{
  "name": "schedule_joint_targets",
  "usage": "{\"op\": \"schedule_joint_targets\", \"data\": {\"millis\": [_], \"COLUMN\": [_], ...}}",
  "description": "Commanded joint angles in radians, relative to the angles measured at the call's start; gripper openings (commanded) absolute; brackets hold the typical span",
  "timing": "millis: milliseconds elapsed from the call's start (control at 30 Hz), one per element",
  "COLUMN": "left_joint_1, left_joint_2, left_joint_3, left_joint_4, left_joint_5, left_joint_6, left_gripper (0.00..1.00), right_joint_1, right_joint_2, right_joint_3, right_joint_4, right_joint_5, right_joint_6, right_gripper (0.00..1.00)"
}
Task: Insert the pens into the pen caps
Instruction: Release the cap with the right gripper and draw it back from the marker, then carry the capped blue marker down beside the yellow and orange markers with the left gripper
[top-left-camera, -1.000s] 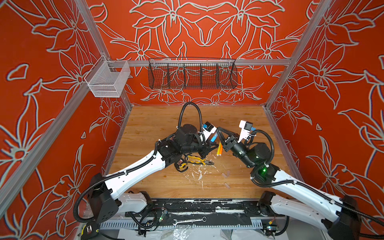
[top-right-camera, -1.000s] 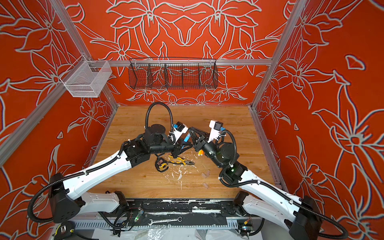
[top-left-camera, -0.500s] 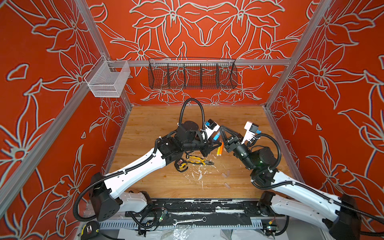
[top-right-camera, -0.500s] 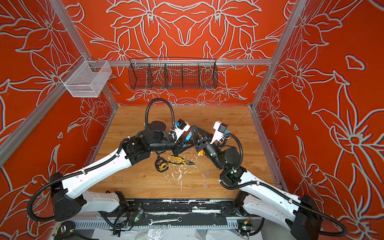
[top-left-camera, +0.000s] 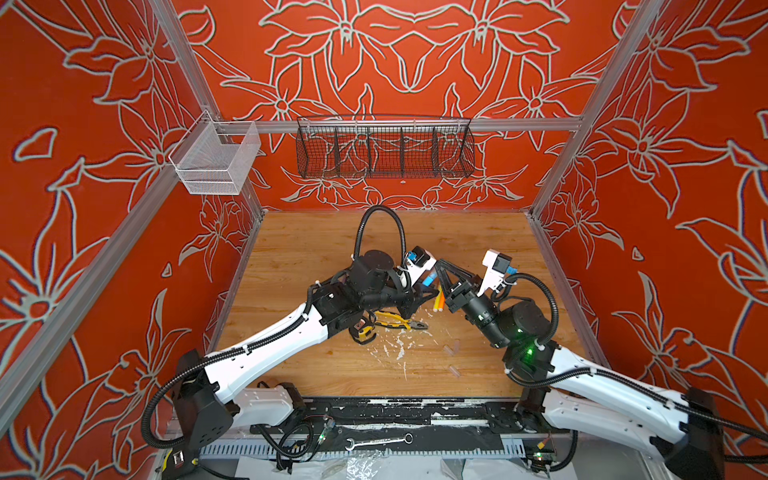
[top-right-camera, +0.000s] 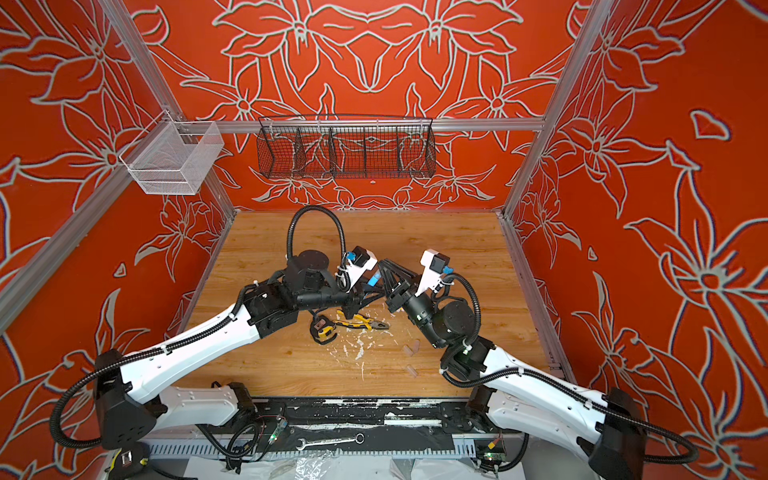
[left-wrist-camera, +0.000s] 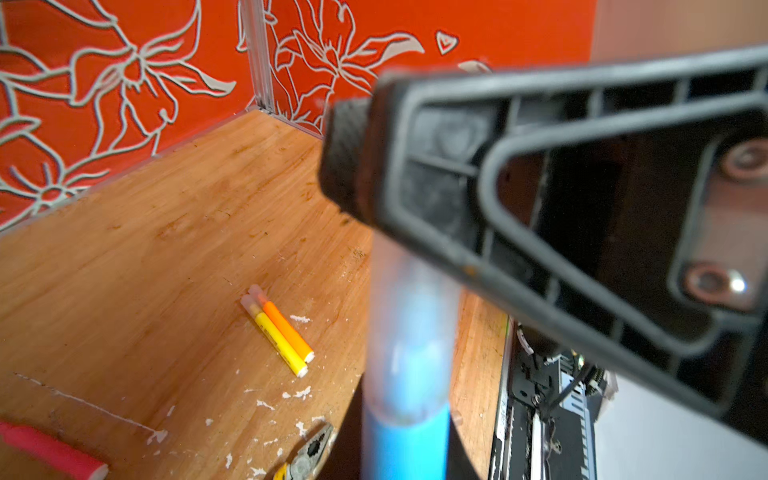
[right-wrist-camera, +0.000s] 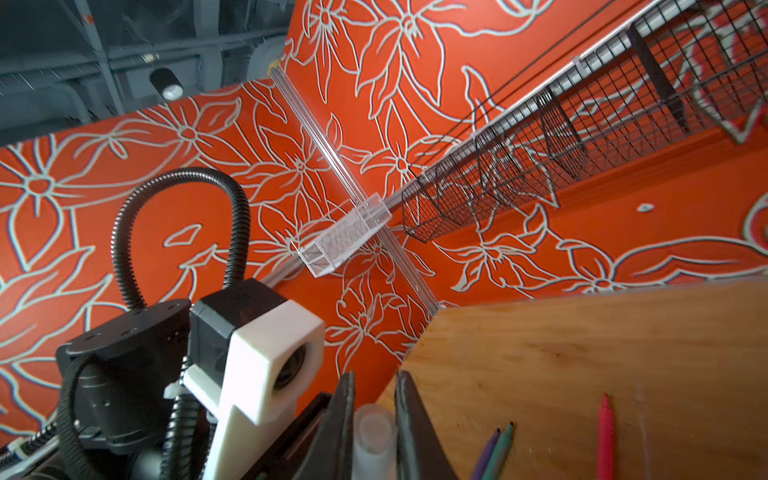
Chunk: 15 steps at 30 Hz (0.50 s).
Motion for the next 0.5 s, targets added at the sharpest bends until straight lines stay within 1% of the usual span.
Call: {"op": "schedule_joint_targets", "data": {"millis": [0, 33, 100, 167, 267, 333, 367, 467], "left_joint_1": [0.107, 0.107, 0.107, 0.109, 0.110, 0.110, 0.114, 0.122], "left_joint_2": [-0.065, -0.074, -0.086, -0.080, -0.034, 0.019, 0.051, 0.141], "left_joint_3": [-0.039, -0.066, -0.123, -0.168, -0.222, -0.250, -0.246, -0.173], "left_joint_4": [0.298, 0.291, 0.273, 0.275, 0.306, 0.348, 0.354, 0.270], "left_joint_5": [-0.398, -0.400, -0.404, -0.419, -0.409, -0.413, -0.417, -0.454], "left_joint_6": [-0.184, -0.191, -0.204, -0.221, -0.249, -0.269, -0.287, -0.364], "left_gripper": [0.00, 0.00, 0.00, 0.00, 0.00, 0.00, 0.00, 0.00], "right_joint_1": [0.079, 0.079, 0.079, 0.077, 0.077, 0.077, 0.075, 0.060], "right_joint_2": [-0.136, -0.164, -0.230, -0.279, -0.327, -0.339, -0.338, -0.320], "right_joint_3": [-0.055, -0.055, -0.050, -0.038, -0.010, -0.009, -0.013, -0.025], "right_joint_4": [-0.264, -0.292, -0.353, -0.412, -0.506, -0.524, -0.528, -0.511], "right_joint_5": [-0.081, -0.051, 0.024, 0.108, 0.269, 0.366, 0.418, 0.580], "right_joint_6": [-0.087, -0.102, -0.143, -0.190, -0.270, -0.335, -0.370, -0.475], "right_gripper": [0.22, 0.27, 0.41, 0.53, 0.62, 0.67, 0.70, 0.77]}}
